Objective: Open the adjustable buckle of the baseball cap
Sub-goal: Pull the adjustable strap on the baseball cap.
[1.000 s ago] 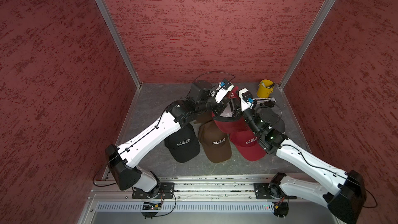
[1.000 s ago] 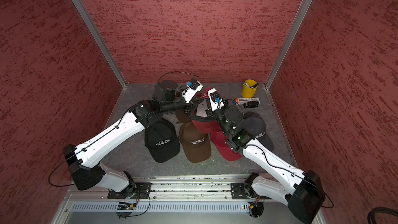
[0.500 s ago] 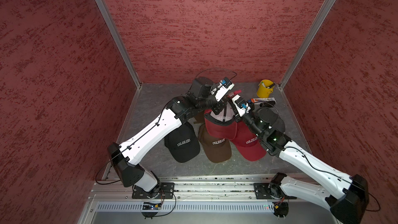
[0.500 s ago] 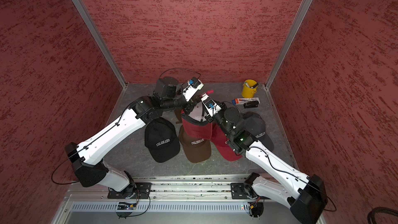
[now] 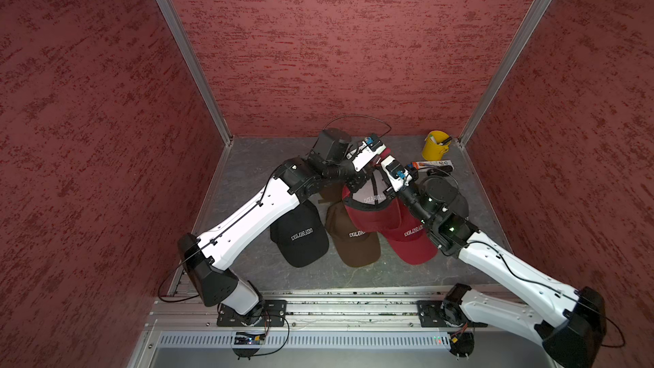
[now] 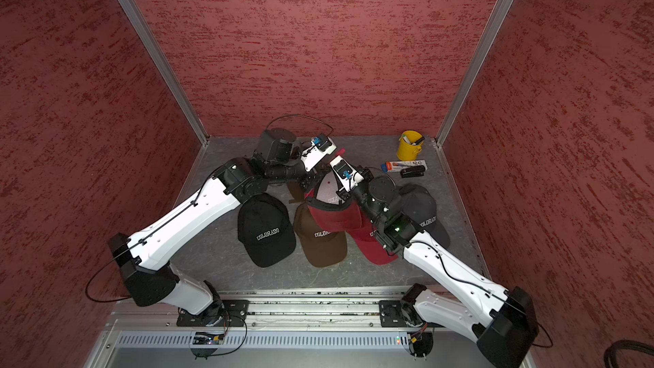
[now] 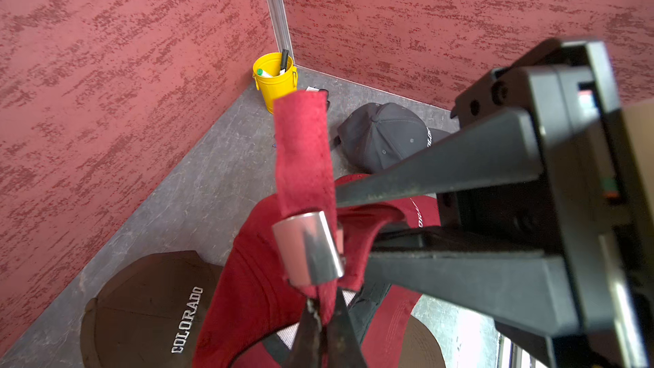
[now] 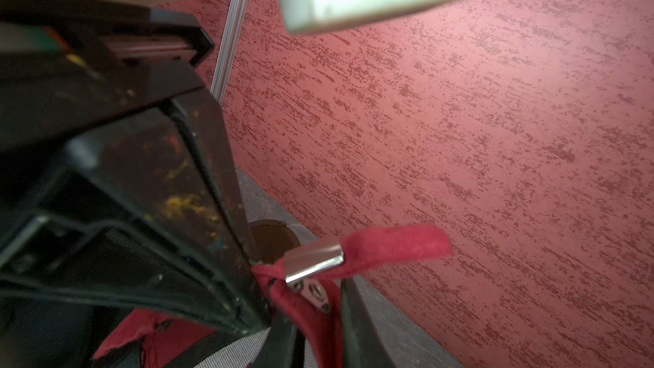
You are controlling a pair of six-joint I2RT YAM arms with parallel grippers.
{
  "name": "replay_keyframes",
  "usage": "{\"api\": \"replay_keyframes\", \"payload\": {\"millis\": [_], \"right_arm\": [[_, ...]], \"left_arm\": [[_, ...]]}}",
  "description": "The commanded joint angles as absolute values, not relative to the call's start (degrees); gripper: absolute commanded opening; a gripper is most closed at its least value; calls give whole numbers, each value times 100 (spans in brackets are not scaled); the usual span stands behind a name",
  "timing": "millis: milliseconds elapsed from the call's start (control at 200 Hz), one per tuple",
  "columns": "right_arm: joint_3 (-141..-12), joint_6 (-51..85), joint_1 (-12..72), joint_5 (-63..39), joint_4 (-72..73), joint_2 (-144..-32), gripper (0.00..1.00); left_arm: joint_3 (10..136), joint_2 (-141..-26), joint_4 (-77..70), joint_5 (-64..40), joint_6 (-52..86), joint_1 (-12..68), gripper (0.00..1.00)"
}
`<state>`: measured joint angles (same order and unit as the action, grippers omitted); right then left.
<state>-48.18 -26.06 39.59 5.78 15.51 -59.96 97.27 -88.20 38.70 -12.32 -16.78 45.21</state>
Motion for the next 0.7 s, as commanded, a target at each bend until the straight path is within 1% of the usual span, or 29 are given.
{"api": "replay_keyframes", "payload": {"millis": [0, 155, 286, 386, 506, 696], "right_arm": [[-4912, -2592, 3980, 416, 1776, -6017, 15], [-4958, -2559, 3979, 424, 1717, -6169, 10], [-4842, -2333, 3982, 701, 2123, -6152, 5], [-4639, -2101, 4003, 830, 2701, -6113, 3], [-4510, -1811, 4025, 1262, 3346, -6151, 1], [-4615, -1651, 4033, 1720, 3506, -6302, 1]], "left_arm": [[9951, -8911, 3978, -1475, -1777, 4526, 0], [9991, -8915, 3960, -1503, -1767, 4526, 0], [9987, -8903, 3946, -1507, -1725, 4525, 0], [9999, -8921, 3979, -1649, -1645, 4525, 0], [9999, -8993, 4075, -1874, -1516, 4518, 0], [9892, -8953, 4036, -1914, -1376, 4510, 0]]}}
